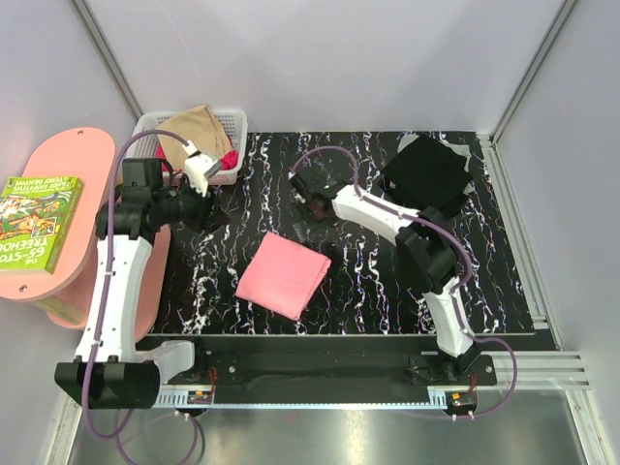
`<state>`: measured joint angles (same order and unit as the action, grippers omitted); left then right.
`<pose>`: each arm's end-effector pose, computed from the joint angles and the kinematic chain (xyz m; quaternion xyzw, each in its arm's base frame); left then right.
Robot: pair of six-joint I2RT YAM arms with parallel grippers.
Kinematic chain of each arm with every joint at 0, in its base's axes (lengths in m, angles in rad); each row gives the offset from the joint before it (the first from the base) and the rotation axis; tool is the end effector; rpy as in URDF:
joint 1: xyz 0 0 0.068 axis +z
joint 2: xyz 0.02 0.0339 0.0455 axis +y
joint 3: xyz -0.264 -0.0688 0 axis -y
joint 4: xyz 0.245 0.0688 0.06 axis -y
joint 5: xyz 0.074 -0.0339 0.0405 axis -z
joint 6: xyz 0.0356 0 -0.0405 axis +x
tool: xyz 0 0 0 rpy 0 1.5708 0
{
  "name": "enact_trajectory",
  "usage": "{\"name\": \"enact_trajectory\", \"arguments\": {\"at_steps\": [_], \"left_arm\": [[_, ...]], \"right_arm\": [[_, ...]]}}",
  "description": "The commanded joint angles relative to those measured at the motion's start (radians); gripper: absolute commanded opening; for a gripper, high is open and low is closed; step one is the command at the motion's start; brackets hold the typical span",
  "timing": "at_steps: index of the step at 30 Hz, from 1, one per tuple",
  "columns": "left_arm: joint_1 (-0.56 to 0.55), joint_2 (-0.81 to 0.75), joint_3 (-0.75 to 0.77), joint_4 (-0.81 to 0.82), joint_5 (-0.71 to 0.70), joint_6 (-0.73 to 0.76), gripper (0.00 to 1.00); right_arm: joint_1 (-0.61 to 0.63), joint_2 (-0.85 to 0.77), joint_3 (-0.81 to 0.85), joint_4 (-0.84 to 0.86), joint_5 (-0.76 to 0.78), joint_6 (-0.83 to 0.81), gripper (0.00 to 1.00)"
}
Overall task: Fold and stack the t-shirts
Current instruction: Fold the tshirt, then neatly place the folded tshirt to the corner
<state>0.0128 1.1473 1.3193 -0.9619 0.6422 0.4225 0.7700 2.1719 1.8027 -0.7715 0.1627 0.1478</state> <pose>0.2150 -0.0186 0.3824 0.2961 0.8347 -0.2070 0.4157 0.3378 0.3195 0.1996 -0.2816 0.9323 0.0230 0.2258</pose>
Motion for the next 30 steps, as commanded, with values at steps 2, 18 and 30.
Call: {"name": "enact_trajectory", "arguments": {"at_steps": [2,18,30], "left_arm": [[-0.091,-0.040,-0.047,-0.018,0.084,-0.066,0.47],[-0.496,0.238,-0.258,0.038,-0.183,-0.153,0.41],[-0.682,0.456,-0.267,0.038,-0.283,-0.168,0.41]], "right_arm": [[-0.095,-0.159,-0.069,0.139,-0.293,0.151,1.00],[-0.271,0.061,-0.164,0.360,-1.060,0.243,1.00],[-0.294,0.155,-0.115,0.264,-1.014,0.133,1.00]]}}
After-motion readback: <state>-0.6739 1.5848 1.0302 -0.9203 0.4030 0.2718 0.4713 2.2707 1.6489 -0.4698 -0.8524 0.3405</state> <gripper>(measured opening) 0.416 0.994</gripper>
